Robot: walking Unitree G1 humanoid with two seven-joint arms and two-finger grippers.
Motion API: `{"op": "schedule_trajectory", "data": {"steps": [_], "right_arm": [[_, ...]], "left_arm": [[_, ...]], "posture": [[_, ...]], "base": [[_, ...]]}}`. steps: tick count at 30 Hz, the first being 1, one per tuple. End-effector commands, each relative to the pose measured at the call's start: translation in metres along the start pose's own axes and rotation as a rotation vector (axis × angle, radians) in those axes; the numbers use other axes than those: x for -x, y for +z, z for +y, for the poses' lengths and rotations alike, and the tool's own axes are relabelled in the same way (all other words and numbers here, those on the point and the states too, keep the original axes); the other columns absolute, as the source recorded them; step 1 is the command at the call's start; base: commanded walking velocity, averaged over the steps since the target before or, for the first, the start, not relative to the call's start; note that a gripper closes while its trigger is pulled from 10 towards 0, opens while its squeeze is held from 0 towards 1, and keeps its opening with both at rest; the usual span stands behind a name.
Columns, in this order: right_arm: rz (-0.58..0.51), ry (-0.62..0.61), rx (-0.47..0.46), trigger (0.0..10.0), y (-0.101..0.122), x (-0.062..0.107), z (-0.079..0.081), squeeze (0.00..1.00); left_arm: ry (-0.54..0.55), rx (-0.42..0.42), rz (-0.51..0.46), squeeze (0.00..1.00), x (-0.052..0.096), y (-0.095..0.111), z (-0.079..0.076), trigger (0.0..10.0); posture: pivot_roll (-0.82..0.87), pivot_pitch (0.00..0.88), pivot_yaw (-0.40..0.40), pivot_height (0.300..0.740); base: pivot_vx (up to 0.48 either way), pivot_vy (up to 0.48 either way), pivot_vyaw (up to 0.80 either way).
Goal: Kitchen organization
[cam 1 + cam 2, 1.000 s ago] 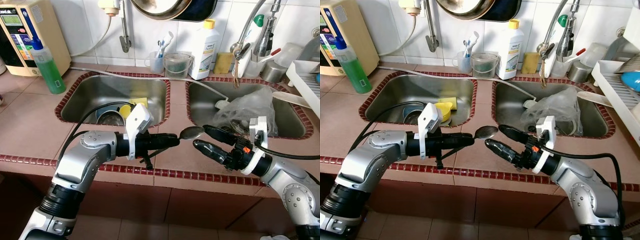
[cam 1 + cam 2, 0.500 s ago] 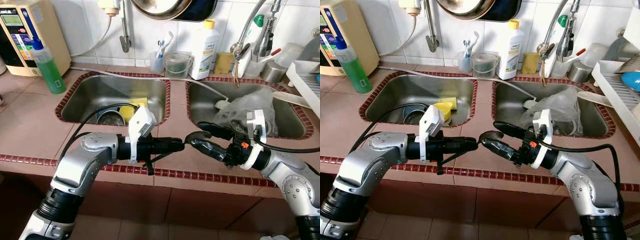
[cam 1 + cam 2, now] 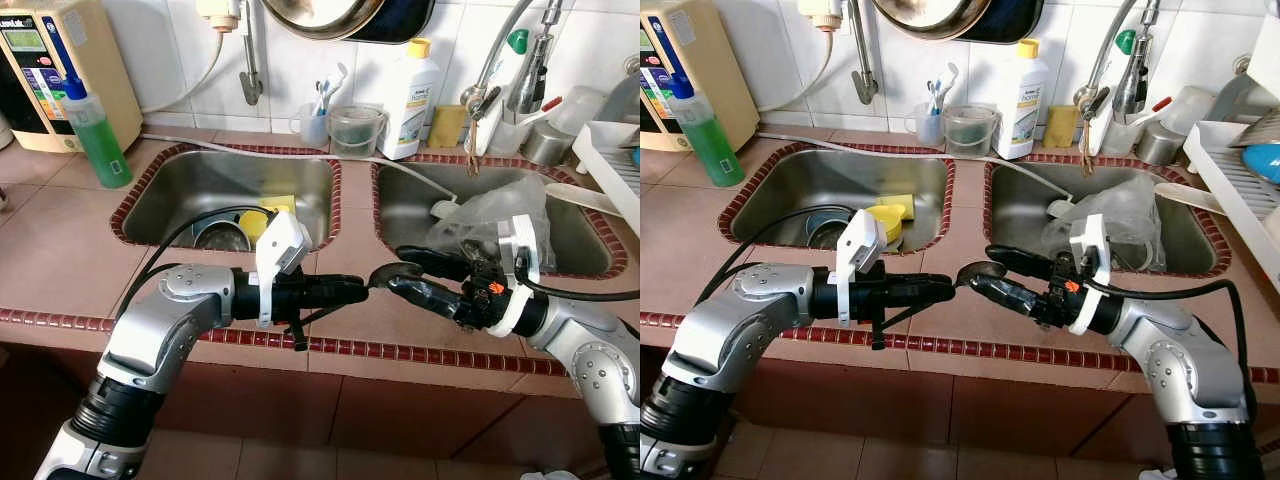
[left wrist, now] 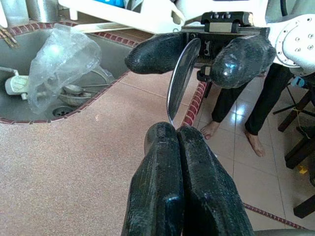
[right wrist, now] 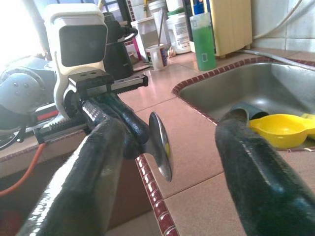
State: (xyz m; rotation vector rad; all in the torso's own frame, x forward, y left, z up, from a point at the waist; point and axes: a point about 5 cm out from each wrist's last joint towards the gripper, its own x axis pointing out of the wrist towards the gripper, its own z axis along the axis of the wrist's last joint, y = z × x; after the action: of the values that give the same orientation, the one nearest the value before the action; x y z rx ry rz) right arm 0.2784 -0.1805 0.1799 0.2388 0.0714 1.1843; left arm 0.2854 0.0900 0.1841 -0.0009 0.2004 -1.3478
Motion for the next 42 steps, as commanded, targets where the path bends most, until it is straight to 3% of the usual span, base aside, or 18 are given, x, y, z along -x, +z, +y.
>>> {"op": "schedule_trajectory", "data": {"steps": [1,42], "right_arm": [[0.009,0.021,0.008,0.0,0.0044,-0.0009,-0.0012,0.00],[0.013,0.052,0.015,0.0,0.0108,-0.0019,-0.0056,0.00]], "left_arm": [[-0.019,-0.017,0.005,0.00,-0.0008,0.0025,-0.0038,10.0],[-0.044,-0.029,-0.002,0.00,-0.0012,0.0089,-0.0115,10.0]], "posture": [[0.01,0.004,0.001,0.740],[0.02,0.011,-0.006,0.740]], "base": [[0.000,0.000,0.00],[0.000,0.000,0.00]]}}
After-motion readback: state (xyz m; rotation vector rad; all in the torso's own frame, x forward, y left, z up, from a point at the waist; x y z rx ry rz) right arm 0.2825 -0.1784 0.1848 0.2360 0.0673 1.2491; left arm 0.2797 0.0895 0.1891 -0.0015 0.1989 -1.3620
